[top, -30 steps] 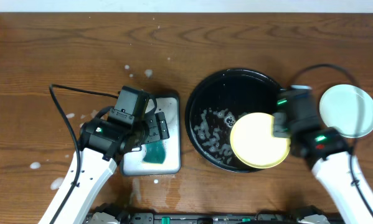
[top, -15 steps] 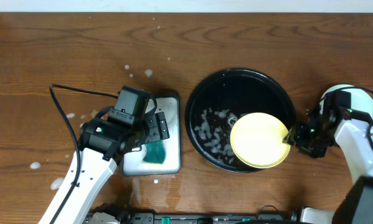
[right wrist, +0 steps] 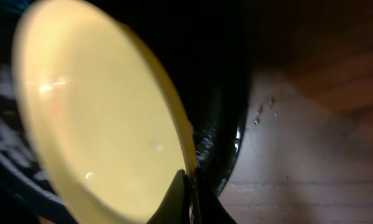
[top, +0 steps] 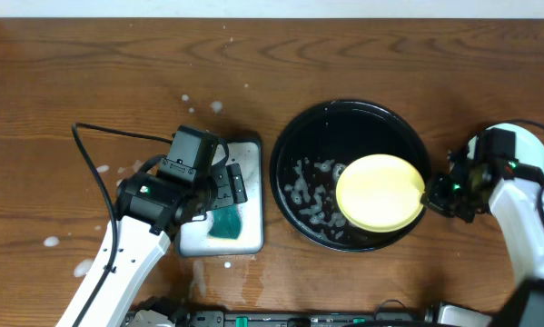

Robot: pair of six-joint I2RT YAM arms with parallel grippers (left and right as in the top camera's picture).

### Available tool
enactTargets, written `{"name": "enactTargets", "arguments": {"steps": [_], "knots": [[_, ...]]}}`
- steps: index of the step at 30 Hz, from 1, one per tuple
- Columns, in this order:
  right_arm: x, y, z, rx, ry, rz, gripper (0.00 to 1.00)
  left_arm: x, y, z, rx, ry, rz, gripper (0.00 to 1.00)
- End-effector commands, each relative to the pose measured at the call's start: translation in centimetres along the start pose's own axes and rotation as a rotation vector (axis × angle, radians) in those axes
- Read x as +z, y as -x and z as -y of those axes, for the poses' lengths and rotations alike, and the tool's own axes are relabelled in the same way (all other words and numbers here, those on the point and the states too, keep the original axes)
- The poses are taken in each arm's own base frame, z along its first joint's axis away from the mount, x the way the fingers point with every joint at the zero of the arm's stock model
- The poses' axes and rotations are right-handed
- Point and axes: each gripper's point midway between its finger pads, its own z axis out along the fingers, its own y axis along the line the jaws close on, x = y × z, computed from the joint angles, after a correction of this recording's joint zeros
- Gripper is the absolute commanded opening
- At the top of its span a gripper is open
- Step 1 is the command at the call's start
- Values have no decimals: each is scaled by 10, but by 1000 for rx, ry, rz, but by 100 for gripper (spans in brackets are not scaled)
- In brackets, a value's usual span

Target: Clean dirty plates on tray and stack at the side

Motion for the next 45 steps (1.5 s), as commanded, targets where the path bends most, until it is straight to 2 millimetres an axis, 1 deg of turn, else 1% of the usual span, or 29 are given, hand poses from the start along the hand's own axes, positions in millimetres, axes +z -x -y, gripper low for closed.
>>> {"name": "enactTargets", "arguments": {"steps": [1, 4, 7, 10, 12, 14, 16, 17, 18, 19, 20, 21, 23, 24, 25, 26, 27, 30, 31, 33, 35, 37, 39, 41, 45], "knots": [[-25, 6, -24, -110, 45, 121, 1, -3, 4, 2, -1, -6, 8, 86], [-42, 8, -37, -200, 6, 218, 1, -3, 4, 2, -1, -6, 8, 86], [-55, 10, -48, -314, -90, 326, 1, -3, 4, 2, -1, -6, 8, 86], [-65, 13, -58, -414, -201, 423, 1, -3, 4, 2, -1, -6, 8, 86], [-67, 12, -70, -486, -268, 478, 1, -3, 4, 2, -1, -6, 8, 86], [-60, 2, -81, -500, -256, 462, 1, -3, 4, 2, -1, -6, 8, 86], [-50, -5, -76, -458, -253, 404, 1, -3, 4, 2, -1, -6, 8, 86], [-44, -6, -71, -429, -252, 369, 4, -3, 4, 2, -1, -6, 8, 86], [-34, -7, -63, -383, -234, 302, 18, -3, 4, 2, -1, -6, 8, 86], [-26, -5, -56, -337, -213, 254, 28, -3, 4, 2, -1, -6, 8, 86], [-20, -5, -52, -301, -193, 219, 34, -3, 4, 2, -1, -6, 8, 86], [-11, -4, -45, -244, -150, 160, 37, -3, 4, 2, -1, -6, 8, 86], [2, -6, -41, -169, -39, 55, 44, -3, 4, 2, -1, -6, 8, 87], [15, -11, -41, -127, 83, -46, 46, -3, 3, 2, -1, -6, 7, 87], [19, -12, -41, -112, 126, -80, 46, -3, 4, 2, -1, -6, 8, 86], [26, -14, -39, -86, 152, -116, 42, -3, 4, 2, -1, -6, 8, 86], [33, -15, -33, -64, 145, -143, 39, -3, 4, 2, -1, -6, 8, 87], [52, -21, -20, -41, 85, -208, 37, -3, 4, 2, -1, -6, 8, 87], [56, -23, -17, -39, 74, -225, 38, -3, 4, 2, -1, -6, 8, 86], [63, -26, -17, -38, 70, -246, 38, -3, 4, 2, -1, -6, 8, 87], [65, -22, -17, -44, 74, -233, 33, -3, 4, 2, -1, -6, 8, 86], [66, -15, -21, -61, 88, -201, 33, -3, 4, 2, -1, -6, 8, 87], [66, -5, -30, -122, 137, -156, 28, -3, 4, 2, -1, -6, 8, 87], [67, 3, -42, -156, 186, -121, 26, -3, 4, 2, -1, -6, 8, 87], [67, 10, -64, -231, 267, -79, 24, -3, 4, 2, -1, -6, 8, 87]]}}
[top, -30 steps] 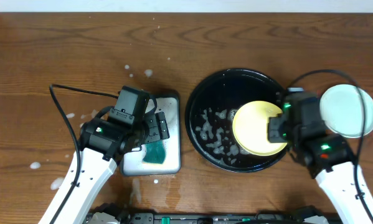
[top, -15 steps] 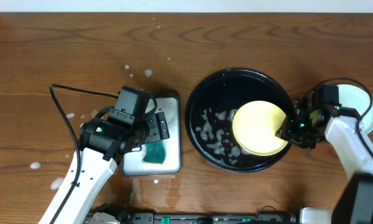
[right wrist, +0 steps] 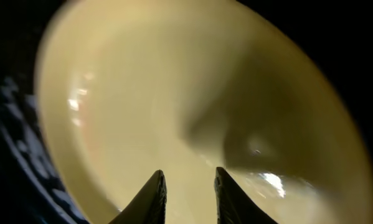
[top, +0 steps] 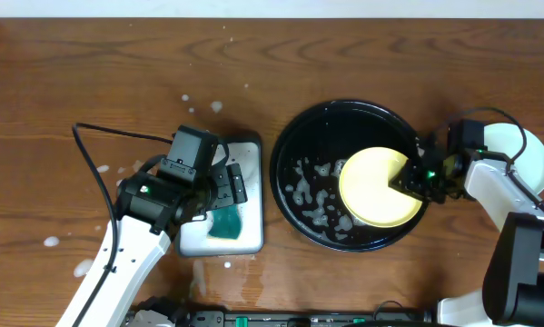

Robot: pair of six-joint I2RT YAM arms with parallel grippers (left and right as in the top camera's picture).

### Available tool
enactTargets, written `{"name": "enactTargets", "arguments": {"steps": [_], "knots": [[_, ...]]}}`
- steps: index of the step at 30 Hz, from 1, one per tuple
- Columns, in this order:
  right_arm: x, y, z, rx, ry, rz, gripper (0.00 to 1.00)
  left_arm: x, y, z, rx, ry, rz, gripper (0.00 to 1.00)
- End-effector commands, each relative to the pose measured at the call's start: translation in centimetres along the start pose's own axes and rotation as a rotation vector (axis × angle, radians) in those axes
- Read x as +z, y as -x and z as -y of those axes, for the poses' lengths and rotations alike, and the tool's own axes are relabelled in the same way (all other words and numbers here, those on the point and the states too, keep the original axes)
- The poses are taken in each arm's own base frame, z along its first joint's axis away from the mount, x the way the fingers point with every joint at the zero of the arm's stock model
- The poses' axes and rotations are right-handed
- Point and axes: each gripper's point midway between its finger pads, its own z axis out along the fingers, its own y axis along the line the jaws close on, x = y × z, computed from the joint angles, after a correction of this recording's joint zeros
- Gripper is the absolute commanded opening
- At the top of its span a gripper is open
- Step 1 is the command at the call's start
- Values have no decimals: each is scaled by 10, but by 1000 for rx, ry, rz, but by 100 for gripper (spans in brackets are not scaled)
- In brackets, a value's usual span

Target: Clean dirty plates on tray and stack at the side

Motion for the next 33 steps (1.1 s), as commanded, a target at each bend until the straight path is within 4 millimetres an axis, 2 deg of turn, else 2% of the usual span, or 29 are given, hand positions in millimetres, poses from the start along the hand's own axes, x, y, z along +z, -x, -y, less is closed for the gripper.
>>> {"name": "enactTargets", "arguments": {"steps": [1, 6, 10, 15, 17, 27, 33], "knots": [[3, 2, -31, -115, 105, 10, 23, -3, 4, 2, -1, -7, 9, 87], [5, -11, -38, -136, 92, -33, 24, -3, 4, 2, -1, -7, 9, 87], [-16, -19, -42, -109, 58, -40, 26, -3, 4, 2, -1, -7, 9, 87], [-56, -48, -4, 149, -239, -48, 32, -3, 4, 2, -1, -7, 9, 87], [-61, -57, 3, 192, -280, -53, 33, -3, 4, 2, -1, -7, 9, 87], [-26, -73, 16, 331, -293, -80, 38, -3, 4, 2, -1, -7, 9, 87], [-12, -63, 21, 346, -291, -28, 40, -3, 4, 2, -1, -7, 9, 87]]}}
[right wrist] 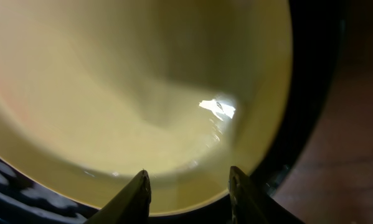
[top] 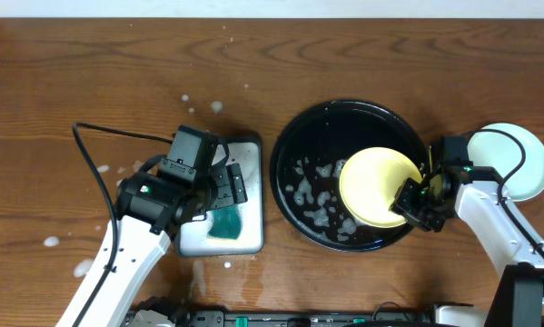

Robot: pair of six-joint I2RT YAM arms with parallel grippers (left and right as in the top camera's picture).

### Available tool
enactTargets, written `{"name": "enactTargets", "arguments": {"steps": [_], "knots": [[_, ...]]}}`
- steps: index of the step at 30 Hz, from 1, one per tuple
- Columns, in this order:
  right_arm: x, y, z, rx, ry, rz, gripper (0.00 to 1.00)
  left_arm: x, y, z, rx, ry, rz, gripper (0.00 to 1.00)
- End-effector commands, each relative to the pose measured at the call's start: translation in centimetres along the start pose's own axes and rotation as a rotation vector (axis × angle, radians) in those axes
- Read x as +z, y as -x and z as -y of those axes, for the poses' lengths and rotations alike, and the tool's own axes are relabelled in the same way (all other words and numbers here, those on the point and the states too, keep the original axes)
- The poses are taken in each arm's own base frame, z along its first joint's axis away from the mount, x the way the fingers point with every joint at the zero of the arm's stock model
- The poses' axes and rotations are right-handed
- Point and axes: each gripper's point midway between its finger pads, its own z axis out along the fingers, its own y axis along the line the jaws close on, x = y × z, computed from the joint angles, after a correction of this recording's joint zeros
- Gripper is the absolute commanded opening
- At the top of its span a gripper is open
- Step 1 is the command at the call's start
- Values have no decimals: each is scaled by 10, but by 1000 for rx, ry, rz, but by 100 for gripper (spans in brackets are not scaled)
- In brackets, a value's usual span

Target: Clean dirty plates on tray and stack at the side

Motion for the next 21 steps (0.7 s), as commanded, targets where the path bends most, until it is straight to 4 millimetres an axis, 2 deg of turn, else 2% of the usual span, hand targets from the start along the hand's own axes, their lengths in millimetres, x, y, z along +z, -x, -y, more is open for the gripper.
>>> {"name": "enactTargets", "arguments": {"steps": [1, 5, 10, 12, 15, 21], "knots": [[9, 1, 9, 46, -47, 13, 39, -3, 4, 2, -1, -7, 9, 87], [10, 0, 12, 16, -61, 4, 39, -3, 4, 2, -1, -7, 9, 87], [0, -16, -24, -115, 135, -88, 36, -3, 4, 2, -1, -7, 9, 87], [-7, -22, -29, -112, 160, -110, 38, -3, 4, 2, -1, -7, 9, 87], [-12, -29, -23, -95, 135, -124, 41, -3, 4, 2, -1, -7, 9, 87], [-4, -33, 8, -39, -16, -120, 46, -3, 4, 2, -1, -7, 9, 87]]}}
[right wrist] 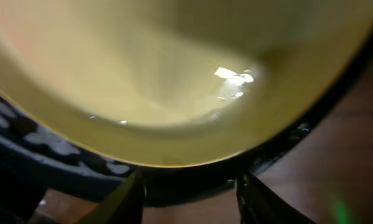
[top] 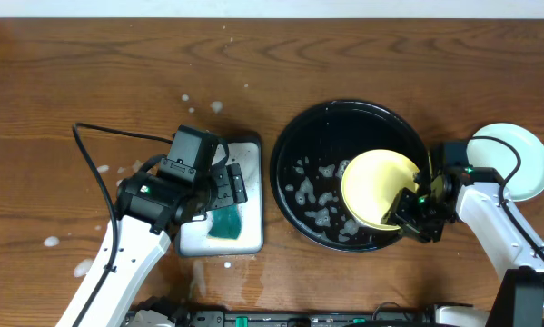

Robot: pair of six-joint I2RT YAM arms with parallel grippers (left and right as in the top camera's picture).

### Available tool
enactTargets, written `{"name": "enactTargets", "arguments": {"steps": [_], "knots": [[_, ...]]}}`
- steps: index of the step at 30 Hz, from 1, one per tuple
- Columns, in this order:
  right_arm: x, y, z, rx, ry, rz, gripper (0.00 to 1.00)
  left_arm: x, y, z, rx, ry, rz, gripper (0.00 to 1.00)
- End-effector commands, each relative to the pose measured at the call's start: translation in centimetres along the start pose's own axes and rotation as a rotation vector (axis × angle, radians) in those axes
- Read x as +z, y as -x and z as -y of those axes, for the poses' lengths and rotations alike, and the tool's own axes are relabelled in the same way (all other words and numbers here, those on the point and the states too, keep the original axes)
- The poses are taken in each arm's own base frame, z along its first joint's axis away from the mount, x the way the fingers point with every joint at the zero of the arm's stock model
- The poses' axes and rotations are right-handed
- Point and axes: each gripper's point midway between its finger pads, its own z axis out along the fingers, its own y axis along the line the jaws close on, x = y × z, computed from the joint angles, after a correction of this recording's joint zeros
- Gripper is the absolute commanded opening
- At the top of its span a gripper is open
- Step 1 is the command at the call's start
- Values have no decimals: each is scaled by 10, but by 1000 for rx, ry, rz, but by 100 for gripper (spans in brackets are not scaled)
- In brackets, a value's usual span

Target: Clean dirty plates on tray and stack at the side

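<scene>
A yellow plate (top: 376,186) lies in the right half of the round black tray (top: 294,136), which holds patches of foam. My right gripper (top: 415,214) is at the plate's lower right edge. In the right wrist view the yellow plate (right wrist: 174,74) fills the top, and the right gripper (right wrist: 189,199) is wide open with the black tray's rim (right wrist: 192,180) between its fingers. A white plate (top: 517,156) sits on the table to the right. My left gripper (top: 224,193) hovers over a green sponge (top: 224,223); its jaws are not clear.
The sponge rests in a small white dish (top: 244,238) left of the black tray. Foam spots (top: 52,242) dot the wooden table on the left. A black cable (top: 94,150) loops from the left arm.
My right gripper has shifted slightly down along the plate's lower right edge. In the wrist view the plate's rim now sits higher and the tray's rim lies between the wider-set fingers. The left arm is unchanged.
At first my right gripper was shut on the yellow plate's right rim, holding it tilted over the tray. Then it was open above the plate, which lay in the tray. It later stood at the plate's lower right edge, and now sits lower there, still open.
</scene>
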Motion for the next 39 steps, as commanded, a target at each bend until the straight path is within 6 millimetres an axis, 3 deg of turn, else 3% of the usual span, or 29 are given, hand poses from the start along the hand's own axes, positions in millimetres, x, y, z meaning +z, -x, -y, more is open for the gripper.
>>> {"name": "enactTargets", "arguments": {"steps": [1, 5, 11, 15, 18, 22, 29, 35, 39], "knots": [[2, 4, 11, 22, -61, 38, 46, -3, 4, 2, -1, -7, 9, 87], [14, 9, 15, 51, -54, 75, 47, -3, 4, 2, -1, -7, 9, 87], [12, 47, 22, 9, -110, 261, 41, -3, 4, 2, -1, -7, 9, 87], [7, 68, 8, -169, -83, 344, 26, -3, 4, 2, -1, -7, 9, 87], [5, 75, -2, -269, -68, 377, 1, -3, 4, 2, -1, -7, 9, 87], [2, 76, -11, -370, -63, 388, 1, -3, 4, 2, -1, -7, 9, 87], [-38, 78, -42, -480, -49, 526, 1, -3, 4, 2, -1, -7, 9, 87], [-85, 76, -43, -552, -286, 774, 1, -3, 4, 2, -1, -7, 9, 87], [-113, 65, -56, -608, -398, 932, 1, -3, 4, 2, -1, -7, 9, 87]]}}
